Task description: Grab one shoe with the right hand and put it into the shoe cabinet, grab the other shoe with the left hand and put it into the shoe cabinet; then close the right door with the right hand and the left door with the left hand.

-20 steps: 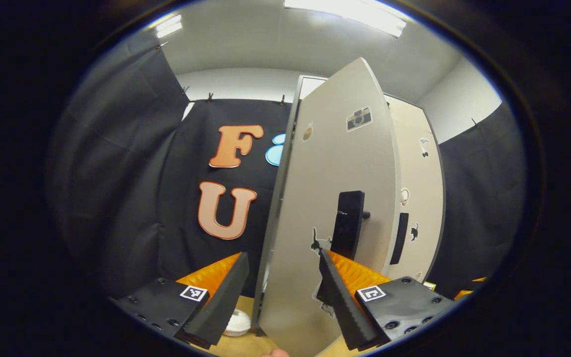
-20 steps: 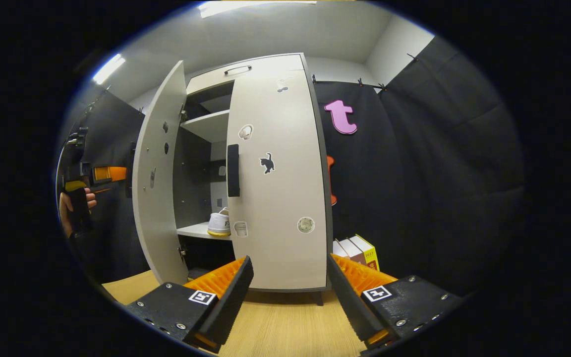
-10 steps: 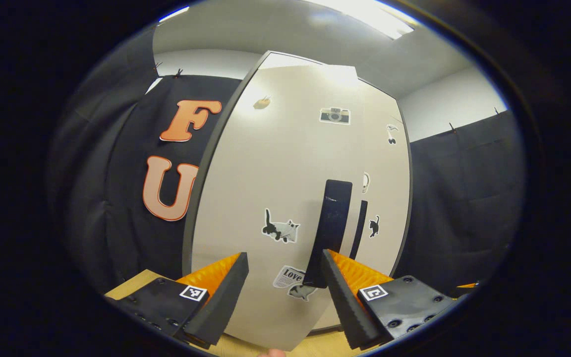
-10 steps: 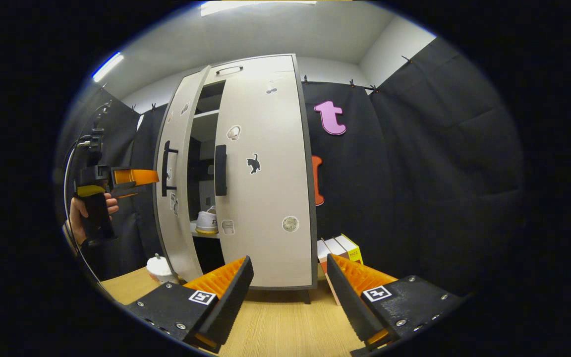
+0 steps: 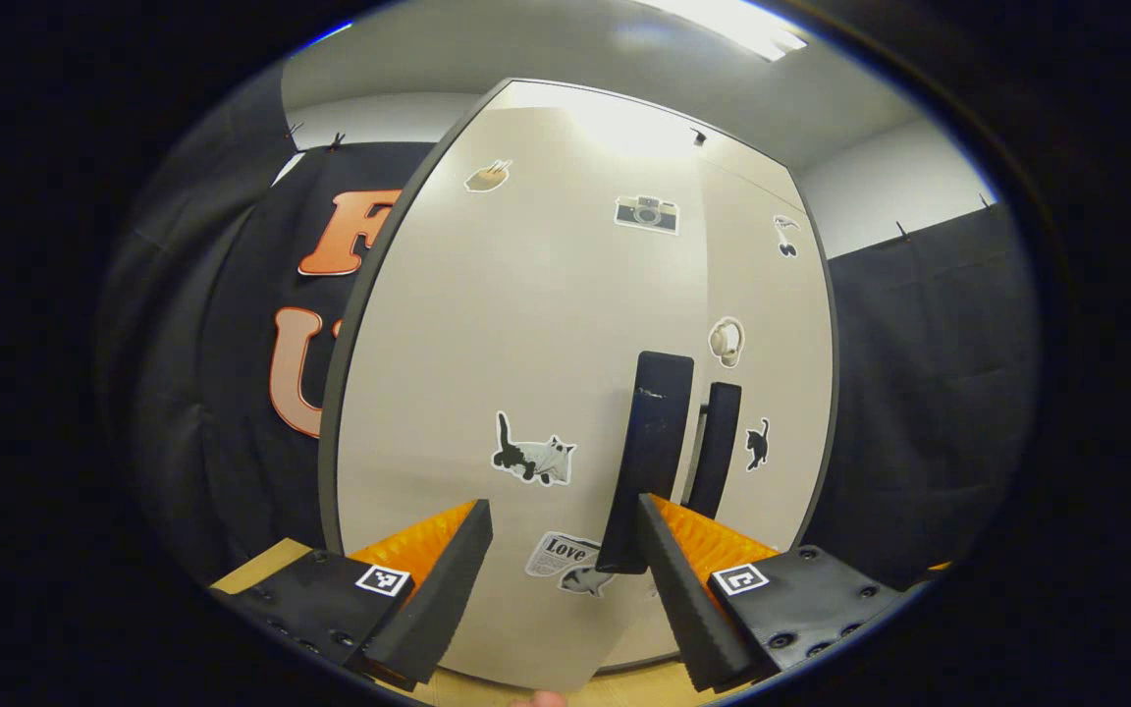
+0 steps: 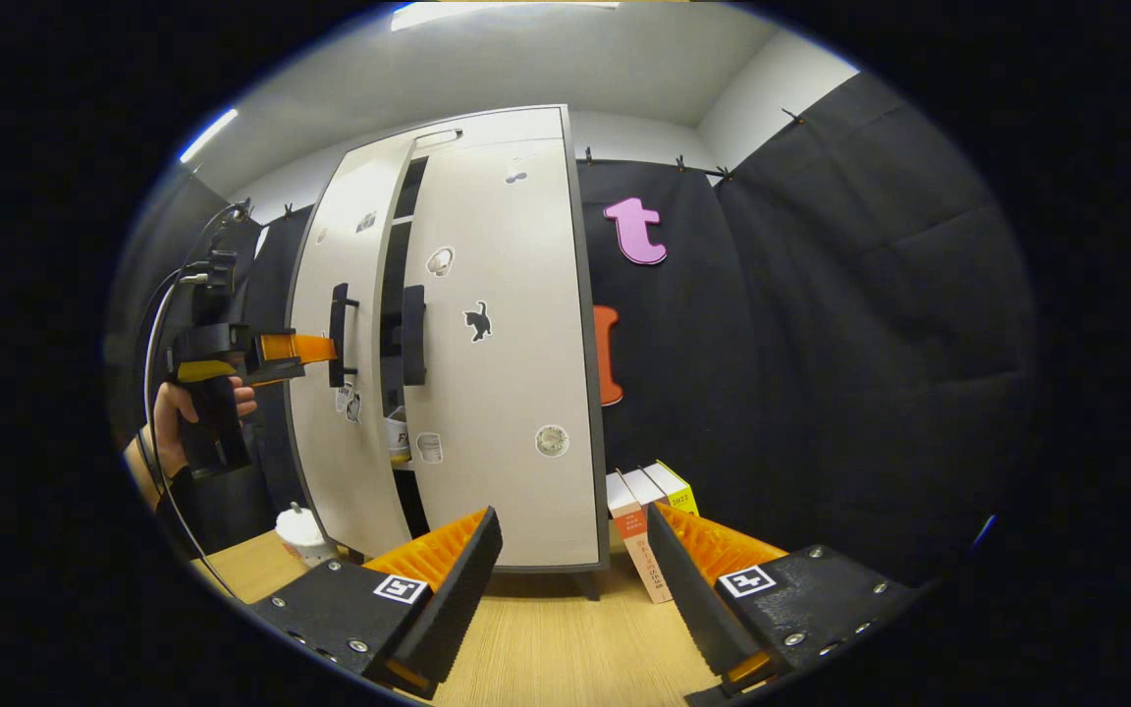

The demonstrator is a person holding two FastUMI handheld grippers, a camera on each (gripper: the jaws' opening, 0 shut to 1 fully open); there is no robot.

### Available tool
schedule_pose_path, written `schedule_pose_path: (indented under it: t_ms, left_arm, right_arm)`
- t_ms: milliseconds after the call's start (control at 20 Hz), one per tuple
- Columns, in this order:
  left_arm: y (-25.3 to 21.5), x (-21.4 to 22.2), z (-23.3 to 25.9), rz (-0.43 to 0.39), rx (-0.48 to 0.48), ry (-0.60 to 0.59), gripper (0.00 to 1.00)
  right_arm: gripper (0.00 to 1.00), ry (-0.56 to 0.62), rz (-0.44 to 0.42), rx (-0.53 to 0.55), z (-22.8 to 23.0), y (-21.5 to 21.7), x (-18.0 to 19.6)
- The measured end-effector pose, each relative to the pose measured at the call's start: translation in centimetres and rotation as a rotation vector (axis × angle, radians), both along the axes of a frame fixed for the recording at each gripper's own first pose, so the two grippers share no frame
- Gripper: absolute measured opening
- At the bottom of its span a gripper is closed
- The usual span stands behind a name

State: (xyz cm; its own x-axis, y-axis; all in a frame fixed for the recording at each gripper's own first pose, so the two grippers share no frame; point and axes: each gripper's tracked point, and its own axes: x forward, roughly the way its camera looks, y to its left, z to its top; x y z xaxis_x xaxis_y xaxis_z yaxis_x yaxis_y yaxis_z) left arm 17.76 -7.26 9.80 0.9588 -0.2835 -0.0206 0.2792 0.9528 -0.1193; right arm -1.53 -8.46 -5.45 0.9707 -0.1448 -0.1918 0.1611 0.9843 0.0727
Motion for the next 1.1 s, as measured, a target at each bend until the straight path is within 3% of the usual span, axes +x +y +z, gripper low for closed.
schedule_pose_path:
  t_ms: [750, 1100]
  left_arm:
    - [-1.7, 3.6, -0.7, 0.03, 0.011, 0.02, 0.96]
    - [0.1, 0.2, 0.0, 0.034, -0.028, 0.026, 0.96]
  right_arm:
    - [0.92, -0.005, -0.029, 0.008, -0.1, -1.1, 0.0]
    - [0.92, -0.002, -0.037, -0.003, -0.2, -1.3, -0.2]
